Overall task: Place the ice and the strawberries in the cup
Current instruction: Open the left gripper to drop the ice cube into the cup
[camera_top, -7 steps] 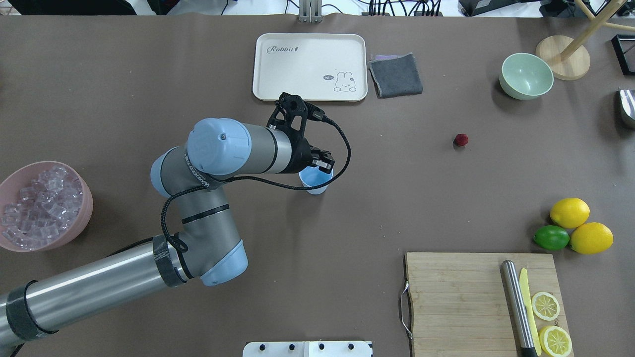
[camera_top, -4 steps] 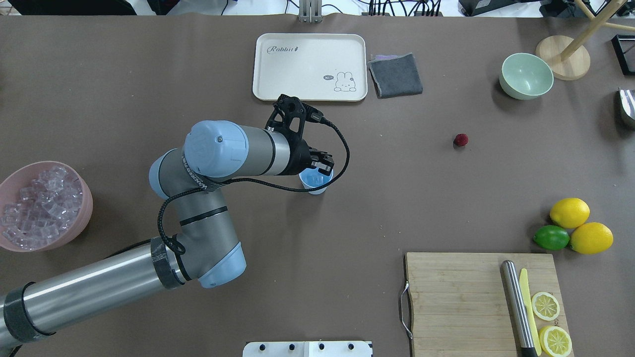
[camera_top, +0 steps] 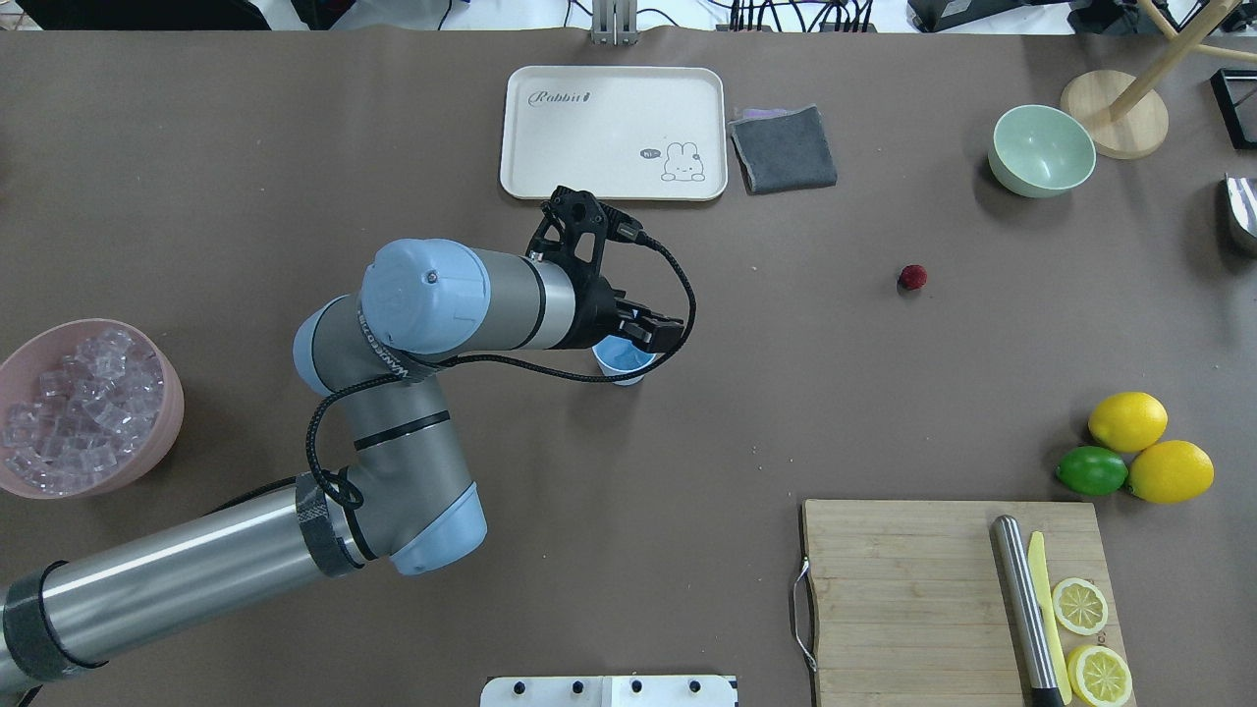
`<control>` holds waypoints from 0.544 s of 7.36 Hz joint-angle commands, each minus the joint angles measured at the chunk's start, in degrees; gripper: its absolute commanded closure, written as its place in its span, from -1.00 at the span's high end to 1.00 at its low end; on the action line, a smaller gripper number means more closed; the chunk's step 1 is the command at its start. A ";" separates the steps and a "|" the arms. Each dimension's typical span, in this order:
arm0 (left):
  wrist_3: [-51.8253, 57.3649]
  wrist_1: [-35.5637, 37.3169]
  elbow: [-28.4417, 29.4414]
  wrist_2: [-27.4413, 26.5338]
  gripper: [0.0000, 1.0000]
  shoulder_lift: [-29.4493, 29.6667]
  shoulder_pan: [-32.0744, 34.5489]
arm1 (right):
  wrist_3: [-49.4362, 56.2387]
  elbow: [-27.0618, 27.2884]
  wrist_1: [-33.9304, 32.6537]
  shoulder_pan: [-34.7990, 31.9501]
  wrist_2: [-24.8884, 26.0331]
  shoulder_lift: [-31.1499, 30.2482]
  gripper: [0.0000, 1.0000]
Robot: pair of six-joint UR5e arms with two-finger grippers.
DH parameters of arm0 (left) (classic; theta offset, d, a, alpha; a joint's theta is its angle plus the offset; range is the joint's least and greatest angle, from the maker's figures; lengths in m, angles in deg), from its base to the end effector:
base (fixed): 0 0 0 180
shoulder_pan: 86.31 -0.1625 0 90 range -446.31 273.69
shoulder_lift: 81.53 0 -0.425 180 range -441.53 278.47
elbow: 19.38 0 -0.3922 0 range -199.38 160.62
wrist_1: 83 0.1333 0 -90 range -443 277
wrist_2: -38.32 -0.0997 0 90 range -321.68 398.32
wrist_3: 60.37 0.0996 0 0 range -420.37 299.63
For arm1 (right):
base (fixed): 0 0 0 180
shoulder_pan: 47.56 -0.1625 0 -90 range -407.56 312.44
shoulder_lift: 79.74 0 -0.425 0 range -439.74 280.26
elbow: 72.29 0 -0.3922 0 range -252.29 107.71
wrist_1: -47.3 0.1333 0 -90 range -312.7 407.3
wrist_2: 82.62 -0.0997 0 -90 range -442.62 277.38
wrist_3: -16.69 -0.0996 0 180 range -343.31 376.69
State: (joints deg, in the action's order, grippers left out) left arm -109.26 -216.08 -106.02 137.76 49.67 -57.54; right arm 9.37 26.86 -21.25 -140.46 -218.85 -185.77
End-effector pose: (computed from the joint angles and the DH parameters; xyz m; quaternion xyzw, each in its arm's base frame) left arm 0.5594 -0.4406 0.1587 0.3191 0.5660 0.1346 0.7481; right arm 0.0808 -0.3822 0.6596 0.1015 -0.3936 0.0317 0.9131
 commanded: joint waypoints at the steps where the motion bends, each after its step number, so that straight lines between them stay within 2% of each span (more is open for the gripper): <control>1: -4.19 2.45 -3.08 0.32 0.95 -1.82 0.67 | -0.15 0.00 0.09 0.00 0.00 -0.05 1.00; 3: -3.41 17.50 -11.49 3.82 0.96 -4.80 4.51 | -0.15 0.00 0.09 0.00 0.00 -0.05 1.00; 4: -0.71 22.81 -15.80 4.97 0.96 -8.04 6.97 | -0.15 -0.35 0.09 0.00 0.08 -0.05 1.00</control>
State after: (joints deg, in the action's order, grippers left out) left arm -112.12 -200.88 -116.54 141.10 44.86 -53.38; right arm 9.22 26.75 -21.17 -140.46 -218.84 -185.82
